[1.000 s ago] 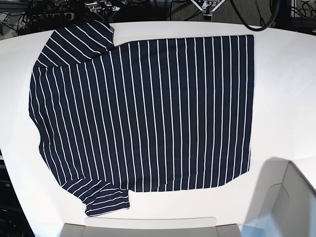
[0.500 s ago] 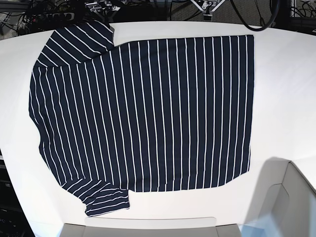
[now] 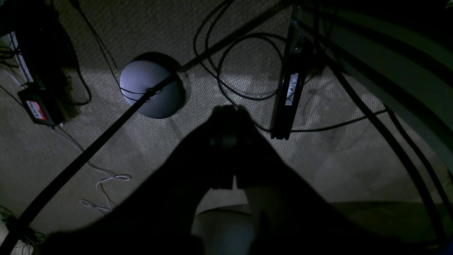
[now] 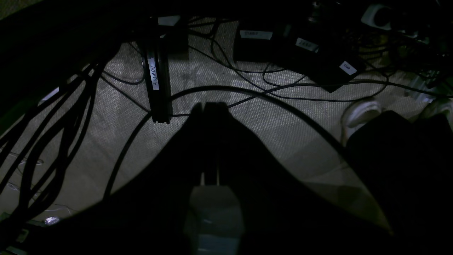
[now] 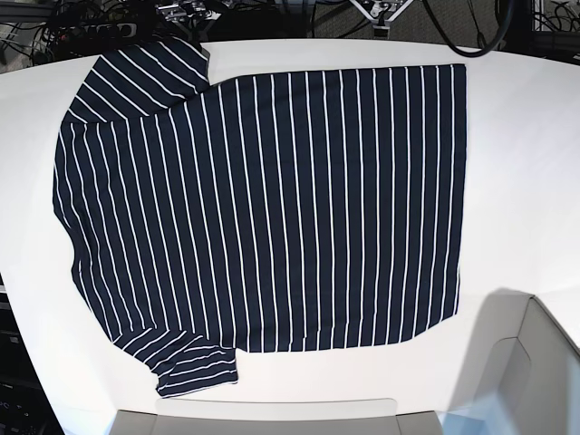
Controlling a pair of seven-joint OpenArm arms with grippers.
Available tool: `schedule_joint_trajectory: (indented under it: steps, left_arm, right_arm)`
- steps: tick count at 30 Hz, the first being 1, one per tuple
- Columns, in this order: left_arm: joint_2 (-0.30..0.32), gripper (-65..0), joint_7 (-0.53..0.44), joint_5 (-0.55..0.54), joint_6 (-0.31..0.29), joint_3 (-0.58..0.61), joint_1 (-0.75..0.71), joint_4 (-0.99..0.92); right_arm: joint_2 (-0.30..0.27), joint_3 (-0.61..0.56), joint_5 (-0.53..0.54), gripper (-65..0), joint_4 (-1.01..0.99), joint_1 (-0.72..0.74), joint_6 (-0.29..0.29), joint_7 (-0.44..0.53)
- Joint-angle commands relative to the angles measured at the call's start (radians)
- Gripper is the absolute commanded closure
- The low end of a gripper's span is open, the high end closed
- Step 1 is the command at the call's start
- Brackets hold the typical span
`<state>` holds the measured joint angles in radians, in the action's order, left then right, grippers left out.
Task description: Fold the T-shirt properly
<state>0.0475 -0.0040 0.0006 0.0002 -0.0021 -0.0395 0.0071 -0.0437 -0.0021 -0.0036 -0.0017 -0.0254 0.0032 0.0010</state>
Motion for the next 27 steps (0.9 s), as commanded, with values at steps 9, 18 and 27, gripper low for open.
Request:
schedule_joint_trajectory:
  steps: [9,18,27]
  left_arm:
    - [0.001,-0.4,-0.213,0.002,0.004,-0.003,-0.076,-0.006]
    - [0.001,-0.4,-0.423,0.000,0.004,-0.003,-0.158,-0.006]
    - [0.001,-0.4,-0.736,-0.001,0.008,-0.043,-0.254,-0.006]
  right_arm:
    - [-0.008,0.004,0.011,0.0,0.009,-0.032,0.004,0.020]
    - [-0.040,0.003,0.061,0.0,0.002,-0.109,0.005,0.216]
    - [-0.071,-0.005,0.055,0.0,0.002,-0.227,0.005,0.591]
